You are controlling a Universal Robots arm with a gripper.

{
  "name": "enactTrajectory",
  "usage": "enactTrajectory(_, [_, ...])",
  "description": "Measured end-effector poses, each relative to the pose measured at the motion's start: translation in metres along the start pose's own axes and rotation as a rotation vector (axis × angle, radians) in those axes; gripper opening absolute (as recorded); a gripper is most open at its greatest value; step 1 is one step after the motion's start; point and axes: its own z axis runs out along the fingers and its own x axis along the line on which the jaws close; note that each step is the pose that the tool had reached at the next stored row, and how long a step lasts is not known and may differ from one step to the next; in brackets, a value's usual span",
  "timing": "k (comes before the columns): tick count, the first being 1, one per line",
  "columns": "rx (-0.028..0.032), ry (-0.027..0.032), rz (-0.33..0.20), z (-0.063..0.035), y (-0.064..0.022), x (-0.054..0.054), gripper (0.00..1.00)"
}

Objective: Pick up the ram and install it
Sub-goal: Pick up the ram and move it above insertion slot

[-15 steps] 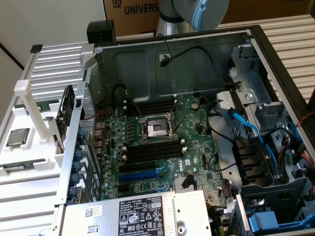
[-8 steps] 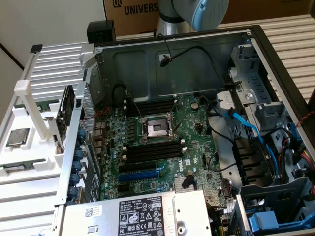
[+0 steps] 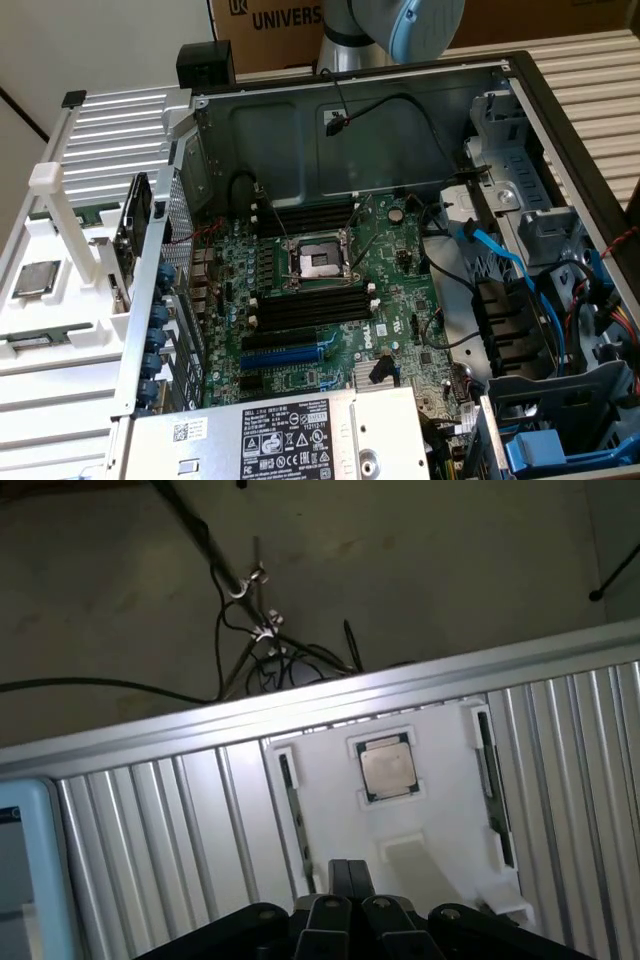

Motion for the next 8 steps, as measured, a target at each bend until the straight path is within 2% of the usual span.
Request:
enactTrajectory(5, [0.0002, -0.0001, -0.002, 0.0003, 0.0001, 0.0000, 0.10])
enactTrajectory(6, [0.0002, -0.0006, -0.009, 0.0067, 0.0005, 0.0003, 0.10])
enactTrajectory(8, [0.0014, -0.0012, -0.013, 0.0088, 0.0011, 0.0009, 0.10])
